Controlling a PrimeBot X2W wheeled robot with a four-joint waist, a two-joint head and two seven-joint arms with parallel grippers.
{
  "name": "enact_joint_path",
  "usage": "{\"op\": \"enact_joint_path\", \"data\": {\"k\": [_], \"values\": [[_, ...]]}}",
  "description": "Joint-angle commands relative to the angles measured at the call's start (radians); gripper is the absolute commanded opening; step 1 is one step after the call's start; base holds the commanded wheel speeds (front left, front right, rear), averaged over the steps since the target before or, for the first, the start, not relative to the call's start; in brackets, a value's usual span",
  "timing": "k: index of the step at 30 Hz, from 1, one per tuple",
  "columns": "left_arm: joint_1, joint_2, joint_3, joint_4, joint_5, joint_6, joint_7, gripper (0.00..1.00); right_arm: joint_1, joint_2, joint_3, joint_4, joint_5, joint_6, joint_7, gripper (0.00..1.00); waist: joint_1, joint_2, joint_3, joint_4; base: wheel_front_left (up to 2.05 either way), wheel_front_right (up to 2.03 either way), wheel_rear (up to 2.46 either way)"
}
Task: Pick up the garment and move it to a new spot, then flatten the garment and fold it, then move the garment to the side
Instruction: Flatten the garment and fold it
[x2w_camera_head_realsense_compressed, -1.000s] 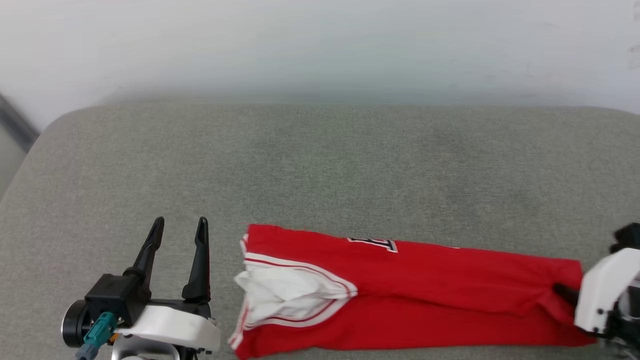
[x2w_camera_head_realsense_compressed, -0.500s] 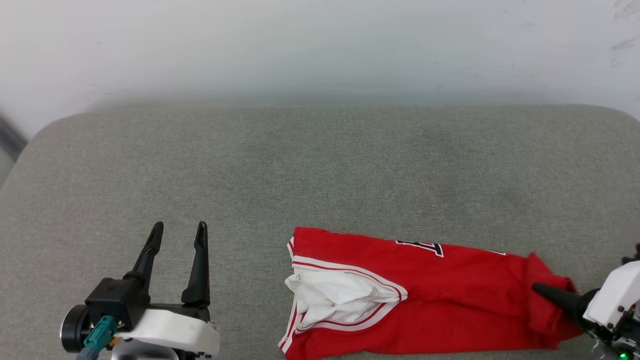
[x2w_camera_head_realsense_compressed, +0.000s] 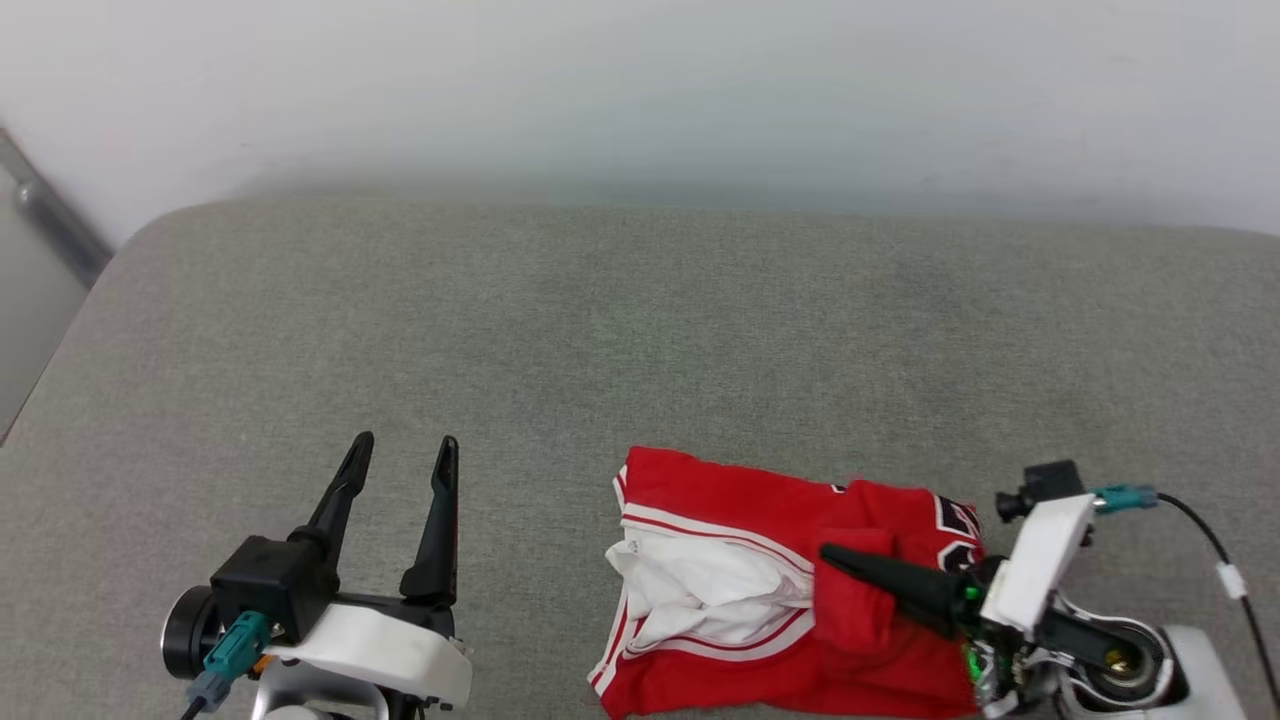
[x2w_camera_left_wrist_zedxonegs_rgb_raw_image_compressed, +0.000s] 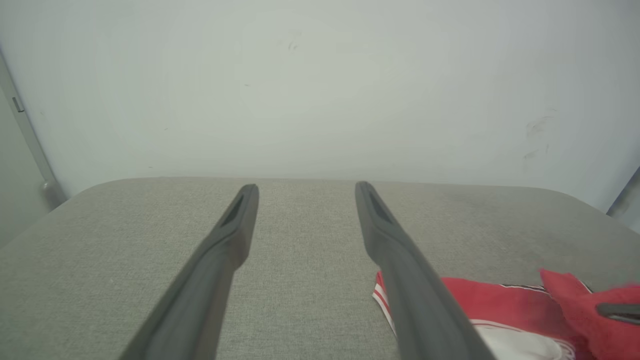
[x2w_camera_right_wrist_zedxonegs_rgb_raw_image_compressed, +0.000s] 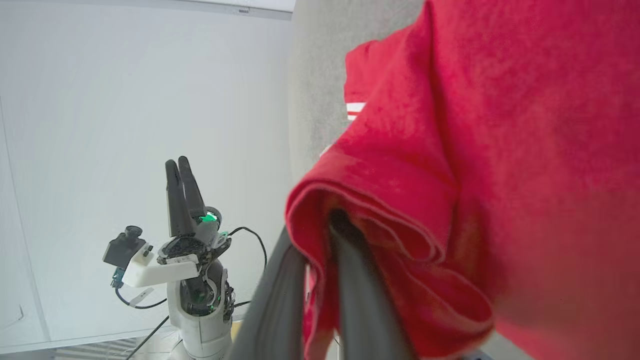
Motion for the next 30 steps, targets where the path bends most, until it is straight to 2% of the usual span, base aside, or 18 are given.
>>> {"op": "enact_joint_path", "data": {"k": [1, 6, 10, 11, 12, 13, 17, 21, 25, 30], "values": [[-0.017, -0.007, -0.004, 0.005, 0.001, -0.005, 0.001, 1.0, -0.022, 0.003, 0.058, 0.01, 0.045, 0.0, -0.034, 0.0, -0.0001, 0.0, 0.009, 0.015, 0.0, 0.0, 0.0], [-0.047, -0.02, -0.015, 0.018, -0.001, -0.021, -0.001, 1.0, -0.082, 0.002, 0.262, 0.048, 0.117, 0.0, -0.163, 0.0, -0.0001, 0.0, 0.029, 0.046, 0.0, 0.0, 0.0], [-0.063, -0.028, -0.017, 0.031, -0.003, -0.029, -0.005, 1.0, -0.132, 0.002, 0.382, 0.11, 0.064, 0.0, -0.277, 0.0, -0.0001, 0.0, 0.046, 0.065, 0.0, 0.0, 0.0], [-0.064, -0.031, -0.016, 0.033, -0.004, -0.032, -0.006, 1.0, -0.141, 0.002, 0.404, 0.127, 0.056, 0.0, -0.298, 0.24, -0.0001, 0.0, 0.051, 0.069, 0.0, 0.0, 0.0], [-0.064, -0.032, -0.016, 0.037, -0.004, -0.033, -0.008, 1.0, -0.154, 0.002, 0.425, 0.143, 0.047, 0.0, -0.321, 0.65, -0.0001, 0.0, 0.055, 0.071, 0.0, 0.0, 0.0], [-0.064, -0.033, -0.015, 0.041, -0.004, -0.034, -0.01, 1.0, -0.167, 0.002, 0.445, 0.152, 0.042, 0.0, -0.339, 1.0, -0.0001, 0.0, 0.059, 0.073, 0.0, 0.0, 0.0], [-0.066, -0.038, -0.009, 0.052, -0.008, -0.037, -0.015, 1.0, -0.193, 0.002, 0.51, 0.165, 0.06, 0.0, -0.376, 1.0, -0.0001, 0.0, 0.069, 0.071, 0.0, 0.0, 0.0], [-0.068, -0.041, -0.005, 0.063, -0.012, -0.043, -0.018, 1.0, -0.218, -0.015, 0.567, 0.142, 0.009, 0.0, -0.411, 1.0, -0.0001, 0.0, 0.065, 0.059, 0.0, 0.0, 0.0], [-0.062, -0.039, -0.001, 0.073, -0.013, -0.041, -0.021, 1.0, -0.237, -0.078, 0.641, 0.072, -0.097, 0.0, -0.474, 1.0, -0.0001, 0.0, 0.053, 0.04, 0.0, 0.0, 0.0], [-0.042, -0.035, 0.003, 0.078, -0.013, -0.034, -0.023, 1.0, -0.242, -0.191, 0.709, 0.011, -0.302, 0.0, -0.598, 1.0, -0.0001, 0.0, 0.033, 0.014, 0.0, 0.0, 0.0]]}}
